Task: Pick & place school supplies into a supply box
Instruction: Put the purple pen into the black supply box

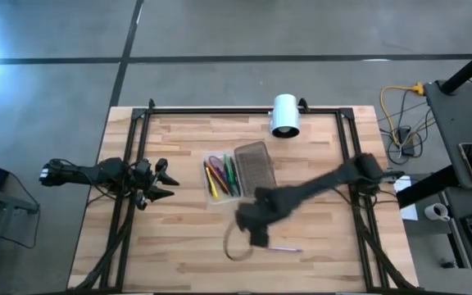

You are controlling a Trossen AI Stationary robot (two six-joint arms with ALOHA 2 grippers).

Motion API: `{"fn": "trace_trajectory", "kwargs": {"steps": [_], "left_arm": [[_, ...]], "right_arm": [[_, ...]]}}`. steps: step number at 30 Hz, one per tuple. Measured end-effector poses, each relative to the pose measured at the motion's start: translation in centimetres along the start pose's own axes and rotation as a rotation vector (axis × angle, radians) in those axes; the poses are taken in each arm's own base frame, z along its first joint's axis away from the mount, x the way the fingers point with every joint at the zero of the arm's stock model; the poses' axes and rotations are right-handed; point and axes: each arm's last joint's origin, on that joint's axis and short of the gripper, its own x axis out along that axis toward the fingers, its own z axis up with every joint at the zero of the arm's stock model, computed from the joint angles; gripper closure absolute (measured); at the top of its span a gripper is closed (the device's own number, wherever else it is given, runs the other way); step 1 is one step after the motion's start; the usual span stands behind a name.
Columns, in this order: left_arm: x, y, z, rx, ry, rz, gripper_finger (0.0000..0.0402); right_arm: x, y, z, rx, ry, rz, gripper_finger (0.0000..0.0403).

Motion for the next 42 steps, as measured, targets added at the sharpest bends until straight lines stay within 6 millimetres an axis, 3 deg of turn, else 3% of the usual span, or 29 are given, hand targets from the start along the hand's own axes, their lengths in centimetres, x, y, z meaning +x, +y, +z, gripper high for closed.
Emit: {"fn": "trace_trajectory", "kwargs": {"steps": [4, 7, 13, 17, 24, 31, 42], "left_arm": [[0.0, 0.0, 0.0, 0.0, 0.0, 0.0, 0.0233], [0.0, 0.0, 0.0, 0.0, 0.0, 0.0, 0.0233], [0.0, 0.0, 0.0, 0.0, 0.0, 0.0, 0.0233], [0.0, 0.0, 0.0, 0.0, 0.001, -0.001, 0.0233], [0.0, 0.0, 0.0, 0.0, 0.001, 0.0, 0.0233], [0.0, 0.0, 0.0, 0.0, 0.0, 0.001, 0.0233], [0.0, 0.0, 0.0, 0.0, 0.001, 0.001, 0.0233]], "right_arm": [[0.2, 3.5, -4.0, -0.131, -0.02, 0.009, 0.0258], [1.4, 5.5, -6.7, -0.202, 0.018, -0.002, 0.0242], [3.2, 7.6, -9.4, -0.149, 0.077, -0.043, 0.0197], [4.3, 7.9, -10.3, -0.097, 0.106, -0.067, 0.0172], [6.1, 6.5, -11.7, 0.055, 0.188, -0.116, 0.0157], [7.1, 6.6, -11.9, 0.047, 0.176, -0.042, 0.0192], [8.1, 5.0, -12.1, 0.184, 0.169, -0.104, 0.0298]]}}
